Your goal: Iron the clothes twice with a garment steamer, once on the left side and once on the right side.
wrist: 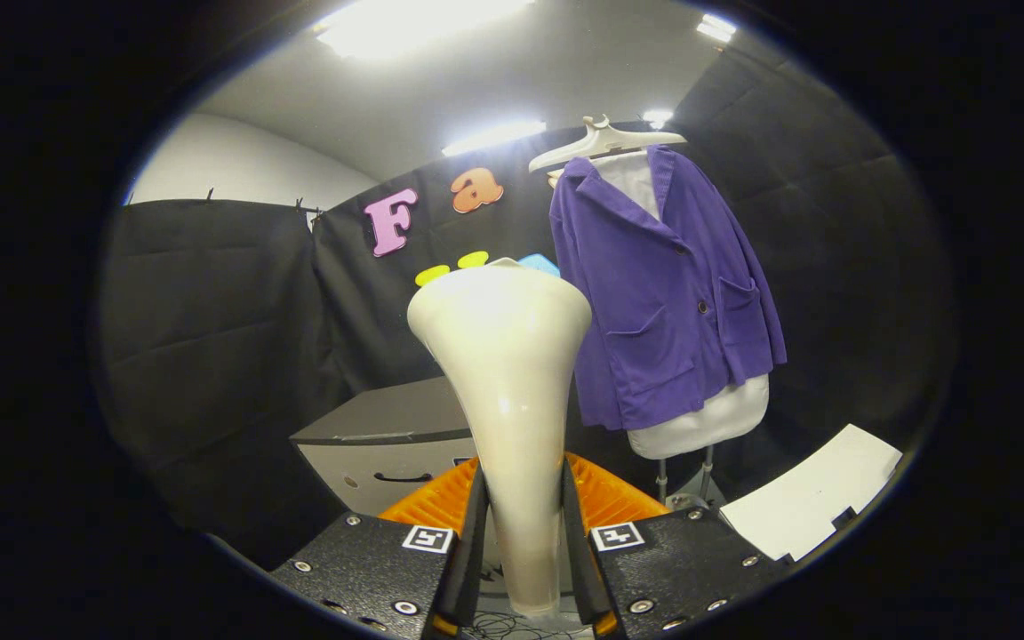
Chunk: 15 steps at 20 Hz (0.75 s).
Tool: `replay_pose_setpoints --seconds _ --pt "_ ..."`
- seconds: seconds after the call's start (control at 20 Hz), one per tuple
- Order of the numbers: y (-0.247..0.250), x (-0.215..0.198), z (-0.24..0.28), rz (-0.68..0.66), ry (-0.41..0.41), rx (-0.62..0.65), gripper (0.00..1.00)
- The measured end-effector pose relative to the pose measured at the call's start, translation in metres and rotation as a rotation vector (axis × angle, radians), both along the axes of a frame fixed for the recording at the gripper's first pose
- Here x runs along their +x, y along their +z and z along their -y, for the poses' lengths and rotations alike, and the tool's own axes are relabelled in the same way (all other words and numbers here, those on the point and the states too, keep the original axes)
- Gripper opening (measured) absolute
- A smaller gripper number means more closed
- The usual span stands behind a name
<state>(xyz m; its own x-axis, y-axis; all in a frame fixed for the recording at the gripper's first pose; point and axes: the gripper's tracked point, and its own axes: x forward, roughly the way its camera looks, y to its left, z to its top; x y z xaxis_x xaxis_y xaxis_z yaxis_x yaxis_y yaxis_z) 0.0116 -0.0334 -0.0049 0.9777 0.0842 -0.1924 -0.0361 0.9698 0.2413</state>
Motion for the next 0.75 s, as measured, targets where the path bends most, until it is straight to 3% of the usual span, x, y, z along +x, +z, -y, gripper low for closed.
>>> replay_pose_setpoints --seconds 0.75 --pt "-0.0063 0.0047 -0.008 -0.029 0.023 -0.004 0.42"
